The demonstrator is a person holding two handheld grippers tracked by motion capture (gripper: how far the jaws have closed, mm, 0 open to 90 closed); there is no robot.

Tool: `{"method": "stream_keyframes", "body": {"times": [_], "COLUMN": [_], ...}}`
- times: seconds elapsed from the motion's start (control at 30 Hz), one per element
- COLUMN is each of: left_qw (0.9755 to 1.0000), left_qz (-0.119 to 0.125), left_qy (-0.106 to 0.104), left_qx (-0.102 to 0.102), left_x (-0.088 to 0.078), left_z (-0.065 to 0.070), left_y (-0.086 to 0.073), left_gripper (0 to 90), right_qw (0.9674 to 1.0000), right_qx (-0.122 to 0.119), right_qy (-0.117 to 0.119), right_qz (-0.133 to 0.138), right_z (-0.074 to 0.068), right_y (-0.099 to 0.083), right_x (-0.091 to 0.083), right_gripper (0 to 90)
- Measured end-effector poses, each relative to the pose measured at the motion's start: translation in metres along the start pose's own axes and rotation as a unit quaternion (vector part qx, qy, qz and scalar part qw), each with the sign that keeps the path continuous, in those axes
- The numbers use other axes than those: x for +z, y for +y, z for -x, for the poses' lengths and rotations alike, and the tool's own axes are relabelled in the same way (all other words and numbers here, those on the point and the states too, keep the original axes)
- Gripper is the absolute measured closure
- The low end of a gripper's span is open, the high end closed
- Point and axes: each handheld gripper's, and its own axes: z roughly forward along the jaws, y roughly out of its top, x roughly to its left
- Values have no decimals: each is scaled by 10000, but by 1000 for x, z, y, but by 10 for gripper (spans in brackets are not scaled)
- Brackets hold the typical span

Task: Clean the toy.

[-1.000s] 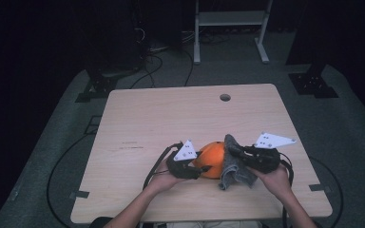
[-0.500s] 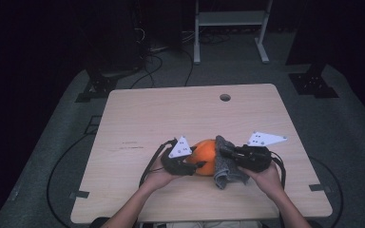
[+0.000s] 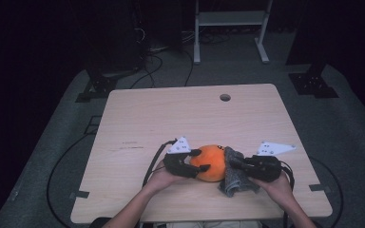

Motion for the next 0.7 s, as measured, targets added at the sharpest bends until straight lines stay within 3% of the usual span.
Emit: {"method": "stream_keyframes", "body": {"times": [0.1,0.23,0.33,0.4,0.47,0.5,0.57,0.7], "left_qw": [9999,9995,9991,9990,9996,9999,9998,9996], "left_qz": [-117,-181,270,354,129,-37,-62,-157], "left_qy": [-27,-150,-194,-97,26,-35,-191,-234], "left_qx": [57,233,276,268,258,141,-43,-63], "left_x": [-1,-9,-13,-9,0,6,7,4], "left_z": [4,5,2,-1,-4,-6,-8,-6], "left_y": [-1,3,12,17,16,12,5,1], "left_gripper": [335,292,252,242,242,240,244,255], "right_qw": [9999,9999,9996,9994,9993,9994,9993,9995], "right_qx": [60,72,85,42,22,27,49,19], "right_qy": [-17,84,256,321,335,315,311,249], "right_qz": [154,17,-93,-153,-138,-155,-182,-207], "right_z": [3,4,2,-1,-3,-4,-2,1], "right_y": [7,7,1,-4,-6,-6,-10,-16], "right_x": [1,14,15,14,12,11,8,4], "right_gripper": [789,789,791,792,791,791,792,792]}}
